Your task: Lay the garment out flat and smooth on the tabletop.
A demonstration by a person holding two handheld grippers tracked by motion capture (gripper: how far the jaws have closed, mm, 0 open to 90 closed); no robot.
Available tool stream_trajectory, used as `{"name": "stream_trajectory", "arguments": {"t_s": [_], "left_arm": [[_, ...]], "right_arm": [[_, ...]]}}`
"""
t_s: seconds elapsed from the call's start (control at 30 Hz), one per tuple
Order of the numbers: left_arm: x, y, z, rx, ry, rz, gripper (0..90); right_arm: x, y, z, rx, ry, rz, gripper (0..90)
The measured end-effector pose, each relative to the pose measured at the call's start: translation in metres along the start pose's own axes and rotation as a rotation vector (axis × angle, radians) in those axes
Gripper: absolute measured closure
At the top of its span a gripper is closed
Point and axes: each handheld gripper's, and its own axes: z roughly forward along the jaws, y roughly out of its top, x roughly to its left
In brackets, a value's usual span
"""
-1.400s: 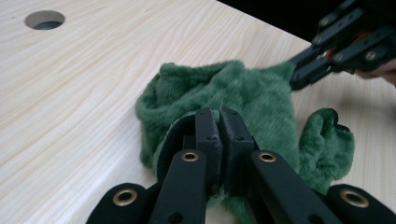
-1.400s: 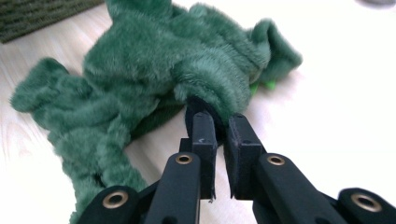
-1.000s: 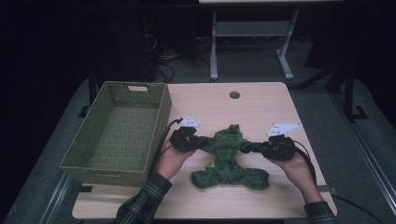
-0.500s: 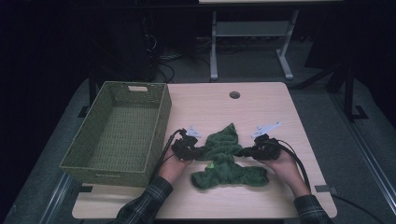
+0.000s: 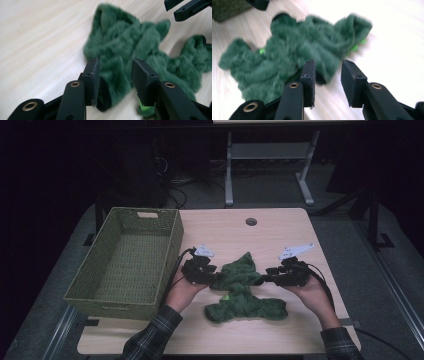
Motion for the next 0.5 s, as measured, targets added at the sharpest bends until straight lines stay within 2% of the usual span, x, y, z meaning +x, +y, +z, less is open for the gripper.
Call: {"name": "stream_trajectory", "arguments": {"t_s": [0.13, 0.23, 0.3, 0.33, 0.4, 0.43, 0.5], "left_arm": [[0.010, 0.013, 0.009, -0.010, 0.006, -0.001, 57.6], [0.020, 0.019, 0.023, -0.009, -0.009, -0.020, 57.8], [0.029, 0.021, 0.035, -0.008, -0.023, -0.055, 57.7], [0.032, 0.021, 0.039, -0.001, -0.024, -0.056, 57.7], [0.039, 0.022, 0.049, 0.000, -0.033, -0.079, 57.7], [0.042, 0.022, 0.054, 0.009, -0.034, -0.080, 57.7], [0.046, 0.023, 0.064, 0.019, -0.036, -0.086, 57.5]], "right_arm": [[-0.007, 0.016, 0.004, -0.031, -0.001, 0.011, 64.5], [-0.012, 0.031, 0.017, -0.024, -0.005, 0.002, 65.0], [-0.015, 0.038, 0.024, -0.017, -0.006, 0.001, 65.0], [-0.017, 0.042, 0.030, -0.004, -0.006, 0.001, 65.0], [-0.019, 0.047, 0.037, 0.007, -0.019, -0.004, 65.5], [-0.021, 0.047, 0.041, -0.001, -0.013, -0.003, 65.9], [-0.025, 0.048, 0.049, 0.018, -0.005, 0.009, 65.6]]}}
